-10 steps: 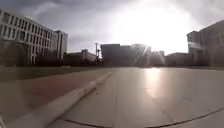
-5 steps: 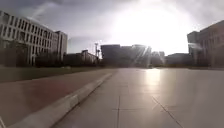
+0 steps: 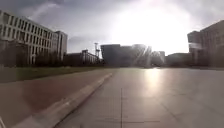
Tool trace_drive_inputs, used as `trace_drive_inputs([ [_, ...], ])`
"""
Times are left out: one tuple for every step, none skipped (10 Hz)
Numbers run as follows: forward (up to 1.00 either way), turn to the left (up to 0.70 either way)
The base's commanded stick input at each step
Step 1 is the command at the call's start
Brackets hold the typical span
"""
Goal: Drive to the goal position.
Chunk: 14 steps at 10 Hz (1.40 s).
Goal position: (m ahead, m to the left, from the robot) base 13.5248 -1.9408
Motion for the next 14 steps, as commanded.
trace_drive_inputs([
  [0.70,0.00],
  [0.70,0.00],
  [0.70,0.00],
  [0.70,0.00],
  [0.70,0.00],
  [0.70,0.00],
  [0.70,0.00],
  [0.70,0.00],
  [0.70,0.00],
  [0.70,0.00],
  [0.70,0.00],
  [0.70,-0.14],
  [0.70,-0.35],
  [0.70,-0.35],
])
